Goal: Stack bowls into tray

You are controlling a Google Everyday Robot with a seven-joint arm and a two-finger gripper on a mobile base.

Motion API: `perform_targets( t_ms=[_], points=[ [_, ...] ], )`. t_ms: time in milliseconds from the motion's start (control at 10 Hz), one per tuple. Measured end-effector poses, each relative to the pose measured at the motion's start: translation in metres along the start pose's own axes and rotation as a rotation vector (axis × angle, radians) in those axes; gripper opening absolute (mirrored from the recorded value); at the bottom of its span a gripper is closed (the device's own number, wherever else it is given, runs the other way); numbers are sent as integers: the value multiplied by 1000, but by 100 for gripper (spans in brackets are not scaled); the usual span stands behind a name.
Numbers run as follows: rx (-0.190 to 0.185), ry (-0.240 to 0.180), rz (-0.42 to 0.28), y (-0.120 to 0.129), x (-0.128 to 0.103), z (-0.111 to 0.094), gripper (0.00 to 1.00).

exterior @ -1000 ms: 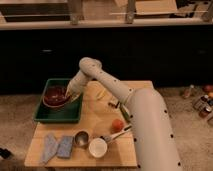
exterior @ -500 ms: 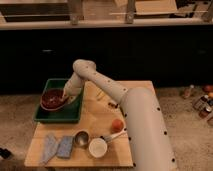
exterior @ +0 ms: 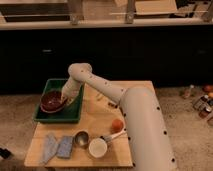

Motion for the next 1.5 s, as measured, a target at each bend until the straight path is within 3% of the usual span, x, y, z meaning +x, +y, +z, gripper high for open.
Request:
perform_targets(
  t_ms=[800,900,1500],
  points=[
    [-26,65,2,-1,0,4,76],
    [-30,71,5,-1,0,4,80],
    [-24,88,-2,-5,1,-6,80]
  ],
)
